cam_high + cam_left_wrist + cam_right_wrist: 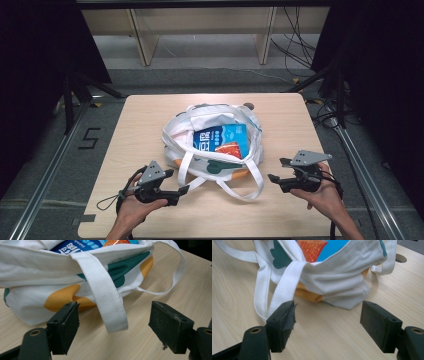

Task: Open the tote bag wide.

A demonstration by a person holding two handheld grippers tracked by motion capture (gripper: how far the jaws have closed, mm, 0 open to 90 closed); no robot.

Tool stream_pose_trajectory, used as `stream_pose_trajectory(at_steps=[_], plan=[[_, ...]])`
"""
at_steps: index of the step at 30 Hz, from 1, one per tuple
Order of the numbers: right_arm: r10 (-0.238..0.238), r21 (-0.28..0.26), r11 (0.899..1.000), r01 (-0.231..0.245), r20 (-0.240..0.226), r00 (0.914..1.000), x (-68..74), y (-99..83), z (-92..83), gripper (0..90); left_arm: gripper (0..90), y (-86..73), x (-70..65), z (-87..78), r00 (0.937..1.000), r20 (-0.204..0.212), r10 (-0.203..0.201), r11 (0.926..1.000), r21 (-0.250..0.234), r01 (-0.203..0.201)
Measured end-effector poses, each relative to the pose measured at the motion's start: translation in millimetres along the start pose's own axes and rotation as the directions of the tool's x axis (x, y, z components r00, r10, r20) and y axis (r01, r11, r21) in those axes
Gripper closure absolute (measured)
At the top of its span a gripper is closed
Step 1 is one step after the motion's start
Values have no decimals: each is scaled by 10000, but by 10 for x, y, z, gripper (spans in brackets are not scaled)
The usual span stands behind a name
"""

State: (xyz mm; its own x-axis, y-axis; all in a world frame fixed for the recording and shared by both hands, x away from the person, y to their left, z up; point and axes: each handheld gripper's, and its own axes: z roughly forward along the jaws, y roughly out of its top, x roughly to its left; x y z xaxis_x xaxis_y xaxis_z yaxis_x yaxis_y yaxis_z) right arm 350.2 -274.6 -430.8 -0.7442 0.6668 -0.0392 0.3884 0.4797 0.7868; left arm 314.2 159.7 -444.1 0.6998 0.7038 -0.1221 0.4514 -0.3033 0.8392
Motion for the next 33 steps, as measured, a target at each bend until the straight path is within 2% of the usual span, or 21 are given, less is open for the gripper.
stream_pose_trajectory(at_steps=[1,3,4,5,6,7,8,9,10,11,12,13,16,17,18,20,23,26,27,31,33], plan=[[24,45,10000,-23,-46,10000,2,-9,-3,288,229,-16,9,0,9999,63,97,9999,-32,-97],[38,-12,10000,-38,39,10000,12,-32,-10,284,220,-48,-3,-4,9999,101,-17,10000,-76,18],[103,53,9999,-103,-71,9999,17,-44,-13,284,218,-60,-8,-13,10000,64,3,10000,-12,-3],[120,-4,9999,-120,46,9999,30,-57,-17,284,217,-75,-23,-15,9999,73,-115,9999,-92,115],[58,-2,10000,-58,-21,10000,26,-70,-15,284,215,-88,-23,-25,9999,109,-9,10000,-24,9],[167,114,9998,-166,-83,9998,33,-83,-23,284,209,-99,-48,-31,9999,37,-158,9999,-57,158],[102,-12,9999,-102,59,9999,36,-98,-25,284,202,-113,-43,-35,9999,110,26,10000,-76,-25],[335,133,9994,-335,-39,9994,58,-111,-35,283,201,-125,-63,-46,10000,53,-80,10000,5,80],[192,49,9998,-192,-40,9998,46,-125,-29,283,201,-137,-68,-49,10000,81,-10,10000,-4,10],[366,33,9993,-366,51,9993,70,-140,-35,281,200,-150,-81,-48,9999,92,-43,10000,-16,43],[157,89,9998,-156,-118,9998,53,-149,-34,279,200,-160,-97,-51,10000,-10,16,10000,12,-16],[348,0,9994,-348,93,9994,77,-166,-43,277,200,-172,-103,-51,10000,45,57,10000,1,-57],[206,-73,9998,-206,72,9998,81,-198,-64,274,197,-201,-141,-50,10000,49,66,9999,-78,-66],[386,4,9993,-386,0,9993,99,-211,-74,272,196,-212,-153,-48,9999,46,99,9999,-85,-99],[270,-85,9996,-270,61,9996,98,-225,-78,270,196,-224,-163,-50,9999,-4,165,9999,20,-165],[497,-33,9988,-497,54,9987,131,-255,-93,252,196,-254,-175,-38,9997,79,212,9997,77,-213],[308,56,9995,-309,183,9994,152,-306,-111,251,198,-300,-207,-30,9998,-105,196,9998,14,-196],[163,123,9998,-166,250,9996,202,-366,-131,251,198,-346,-213,-53,9993,-208,314,9994,173,-310],[140,140,9998,-143,221,9997,219,-387,-137,252,198,-363,-233,-56,9996,-209,186,9998,50,-185],[277,272,9992,-280,109,9996,291,-484,-145,256,203,-432,-247,-78,9994,-311,132,9999,-9,-133],[42,355,9994,-44,83,10000,278,-529,-143,256,204,-468,-257,-82,9995,-308,1,10000,-71,-3]])
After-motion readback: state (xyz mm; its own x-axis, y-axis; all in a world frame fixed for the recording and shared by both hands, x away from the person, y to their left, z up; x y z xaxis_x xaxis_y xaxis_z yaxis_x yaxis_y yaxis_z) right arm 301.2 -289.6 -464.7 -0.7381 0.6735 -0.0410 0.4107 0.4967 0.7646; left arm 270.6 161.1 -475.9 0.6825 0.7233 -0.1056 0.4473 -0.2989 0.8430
